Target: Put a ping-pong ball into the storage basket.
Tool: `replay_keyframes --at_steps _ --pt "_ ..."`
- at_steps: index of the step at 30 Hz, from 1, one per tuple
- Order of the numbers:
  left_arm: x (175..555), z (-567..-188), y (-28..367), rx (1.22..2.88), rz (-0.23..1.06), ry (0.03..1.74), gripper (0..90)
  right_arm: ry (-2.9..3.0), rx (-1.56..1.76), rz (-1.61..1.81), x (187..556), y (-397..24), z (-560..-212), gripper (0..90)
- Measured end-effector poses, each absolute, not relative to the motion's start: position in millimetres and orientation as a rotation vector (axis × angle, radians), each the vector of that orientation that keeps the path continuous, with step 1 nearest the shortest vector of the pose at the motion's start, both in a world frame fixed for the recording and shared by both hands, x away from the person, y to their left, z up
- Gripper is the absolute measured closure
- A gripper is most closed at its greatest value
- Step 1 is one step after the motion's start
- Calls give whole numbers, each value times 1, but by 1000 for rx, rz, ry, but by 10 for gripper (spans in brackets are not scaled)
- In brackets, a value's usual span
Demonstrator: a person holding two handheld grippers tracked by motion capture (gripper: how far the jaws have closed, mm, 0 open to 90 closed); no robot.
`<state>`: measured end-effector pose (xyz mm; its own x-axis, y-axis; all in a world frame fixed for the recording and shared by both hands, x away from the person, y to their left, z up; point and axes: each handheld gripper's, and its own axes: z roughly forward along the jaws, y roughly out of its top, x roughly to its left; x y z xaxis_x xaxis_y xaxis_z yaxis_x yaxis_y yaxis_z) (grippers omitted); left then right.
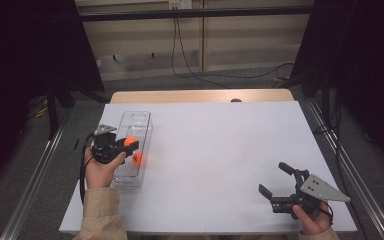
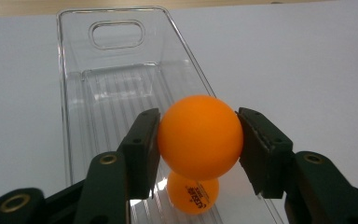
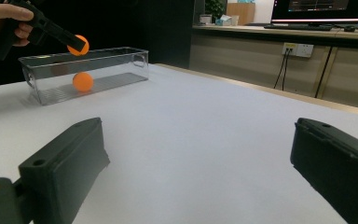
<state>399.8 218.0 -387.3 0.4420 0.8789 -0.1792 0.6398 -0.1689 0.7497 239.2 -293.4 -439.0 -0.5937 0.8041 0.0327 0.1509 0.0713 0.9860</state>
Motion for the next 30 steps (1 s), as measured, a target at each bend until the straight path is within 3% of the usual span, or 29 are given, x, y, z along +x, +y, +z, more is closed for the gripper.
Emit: replay_keyframes --at_steps 18,30 --pt "397 -385 218 1867 402 1275 412 1814 945 1565 240 -293 -439 24" --pt "394 -383 218 1816 403 1262 222 1814 943 1564 240 -293 -439 24"
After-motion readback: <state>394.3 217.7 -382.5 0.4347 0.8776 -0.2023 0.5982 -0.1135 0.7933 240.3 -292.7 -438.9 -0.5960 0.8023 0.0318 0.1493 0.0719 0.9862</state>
